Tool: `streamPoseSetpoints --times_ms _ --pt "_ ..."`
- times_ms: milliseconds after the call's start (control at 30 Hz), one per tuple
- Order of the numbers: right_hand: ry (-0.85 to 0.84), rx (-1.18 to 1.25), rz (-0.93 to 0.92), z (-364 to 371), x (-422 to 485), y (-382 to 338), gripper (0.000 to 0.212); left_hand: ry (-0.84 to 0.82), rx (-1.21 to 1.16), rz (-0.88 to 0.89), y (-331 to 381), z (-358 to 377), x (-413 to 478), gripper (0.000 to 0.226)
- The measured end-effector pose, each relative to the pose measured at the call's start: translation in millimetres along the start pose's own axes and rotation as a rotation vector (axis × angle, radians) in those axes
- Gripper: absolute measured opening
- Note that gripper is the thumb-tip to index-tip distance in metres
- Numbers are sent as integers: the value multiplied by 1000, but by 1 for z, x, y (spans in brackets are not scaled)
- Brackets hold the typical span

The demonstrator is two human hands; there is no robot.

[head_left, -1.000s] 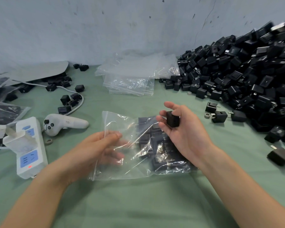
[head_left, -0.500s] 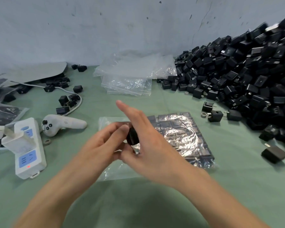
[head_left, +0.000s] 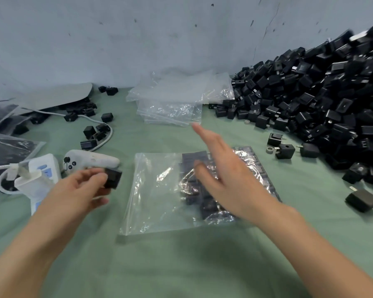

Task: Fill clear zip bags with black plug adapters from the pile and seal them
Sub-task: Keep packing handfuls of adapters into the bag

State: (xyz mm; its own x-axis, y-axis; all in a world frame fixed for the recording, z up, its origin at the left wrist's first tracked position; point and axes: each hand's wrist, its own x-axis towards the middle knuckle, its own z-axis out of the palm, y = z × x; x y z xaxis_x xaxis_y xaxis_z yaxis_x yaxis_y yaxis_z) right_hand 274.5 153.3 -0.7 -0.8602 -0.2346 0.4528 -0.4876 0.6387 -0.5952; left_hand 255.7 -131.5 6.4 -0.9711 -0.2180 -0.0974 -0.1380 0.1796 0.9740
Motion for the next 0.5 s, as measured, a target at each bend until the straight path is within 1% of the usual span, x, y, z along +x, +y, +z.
streamPoseSetpoints --times_ms 67,167,233,367,433,500 --pt "15 -66 68 -2 -2 14 63 -73 6 -93 -8 2 0 10" --pt "1 -183 105 0 -5 26 61 -162 43 -143 -12 12 -5 13" --pt "-13 -221 111 2 -6 29 60 -156 48 -143 -9 15 -6 17" --pt "-29 -242 115 4 -5 30 59 -74 88 -123 -6 12 -5 25" --pt "-42 -258 111 5 -4 30 56 -103 126 -123 -7 11 -5 24" --pt "-61 -279 109 6 -3 31 52 -164 109 -125 -7 11 -7 20"
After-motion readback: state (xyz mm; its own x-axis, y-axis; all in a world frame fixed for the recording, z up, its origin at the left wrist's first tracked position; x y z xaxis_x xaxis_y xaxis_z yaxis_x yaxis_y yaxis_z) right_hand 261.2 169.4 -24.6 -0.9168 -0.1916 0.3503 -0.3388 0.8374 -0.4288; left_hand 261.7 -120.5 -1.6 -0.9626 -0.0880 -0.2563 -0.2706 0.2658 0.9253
